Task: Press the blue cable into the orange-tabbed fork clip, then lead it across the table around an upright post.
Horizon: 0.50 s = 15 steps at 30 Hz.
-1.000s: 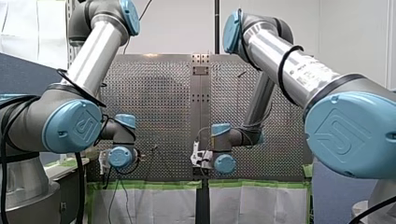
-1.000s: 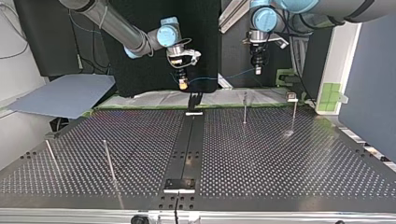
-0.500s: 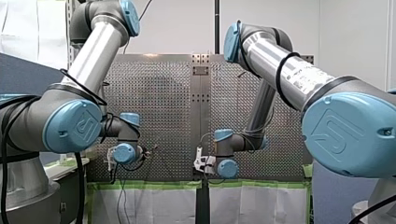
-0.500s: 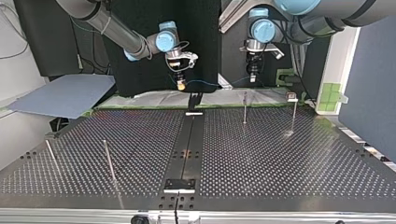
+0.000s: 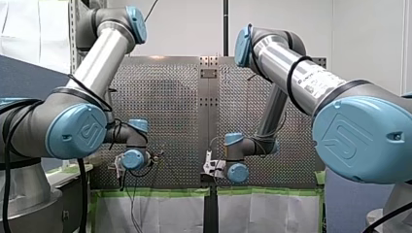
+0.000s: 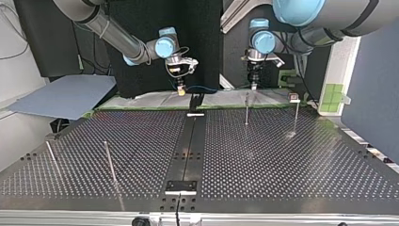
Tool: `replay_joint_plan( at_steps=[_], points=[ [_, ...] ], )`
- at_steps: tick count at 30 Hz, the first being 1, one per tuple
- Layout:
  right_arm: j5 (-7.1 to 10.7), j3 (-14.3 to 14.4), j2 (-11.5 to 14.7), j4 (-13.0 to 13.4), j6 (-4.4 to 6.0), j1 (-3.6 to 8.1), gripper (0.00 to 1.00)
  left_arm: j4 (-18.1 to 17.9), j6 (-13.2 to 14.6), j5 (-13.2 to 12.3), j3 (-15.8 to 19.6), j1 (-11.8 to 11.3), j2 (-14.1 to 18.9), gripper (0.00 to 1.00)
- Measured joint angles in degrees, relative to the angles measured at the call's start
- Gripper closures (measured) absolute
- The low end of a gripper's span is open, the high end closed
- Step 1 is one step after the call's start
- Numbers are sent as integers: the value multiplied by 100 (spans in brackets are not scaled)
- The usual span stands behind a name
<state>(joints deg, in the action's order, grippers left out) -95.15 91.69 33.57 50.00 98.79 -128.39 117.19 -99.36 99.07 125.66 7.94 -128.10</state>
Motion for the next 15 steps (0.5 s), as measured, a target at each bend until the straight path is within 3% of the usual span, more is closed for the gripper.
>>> replay_joint_plan(
  at_steps=[8, 15],
  points=[
    [35, -88, -155, -50, -10, 34, 100, -145, -55, 43, -120, -60, -281, 100],
    [37, -293, -316, -354, -51, 53, 100, -106, -136, 2, -235, -134, -295, 100]
  ],
)
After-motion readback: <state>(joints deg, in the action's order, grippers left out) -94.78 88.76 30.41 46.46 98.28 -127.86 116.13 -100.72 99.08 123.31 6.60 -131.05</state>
